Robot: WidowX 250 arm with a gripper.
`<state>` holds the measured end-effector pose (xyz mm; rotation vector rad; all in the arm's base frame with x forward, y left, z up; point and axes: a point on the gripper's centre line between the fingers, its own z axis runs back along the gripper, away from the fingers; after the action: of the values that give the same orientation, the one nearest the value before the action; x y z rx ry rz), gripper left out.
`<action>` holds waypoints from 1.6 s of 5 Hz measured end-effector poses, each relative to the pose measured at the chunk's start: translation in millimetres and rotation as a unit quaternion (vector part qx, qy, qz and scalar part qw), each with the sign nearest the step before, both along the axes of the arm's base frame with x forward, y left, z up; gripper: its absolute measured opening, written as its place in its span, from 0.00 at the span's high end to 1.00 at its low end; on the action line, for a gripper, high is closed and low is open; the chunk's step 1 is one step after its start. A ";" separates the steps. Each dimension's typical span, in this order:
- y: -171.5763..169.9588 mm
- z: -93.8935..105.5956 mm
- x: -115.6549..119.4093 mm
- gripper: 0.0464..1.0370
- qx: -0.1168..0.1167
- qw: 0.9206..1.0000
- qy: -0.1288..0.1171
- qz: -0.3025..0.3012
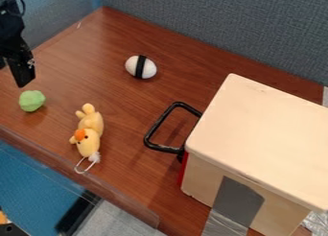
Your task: Open the drawer
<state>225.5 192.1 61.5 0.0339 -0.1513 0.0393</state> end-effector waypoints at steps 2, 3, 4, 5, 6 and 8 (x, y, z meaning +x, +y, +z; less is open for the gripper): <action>-24.2 -11.5 42.9 0.04 -0.013 1.000 -0.001 -0.019; -38.4 -16.8 82.5 0.04 0.000 1.000 -0.001 -0.028; -70.7 -6.0 111.7 0.04 0.004 0.999 -0.015 -0.044; -111.2 -3.0 112.5 0.04 -0.016 0.998 -0.006 -0.064; -150.5 6.2 104.7 0.04 -0.029 0.996 -0.009 -0.085; -198.6 -15.7 97.8 0.04 -0.042 0.993 0.025 -0.105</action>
<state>323.3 -6.5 45.8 -0.0660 -0.1014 -0.1646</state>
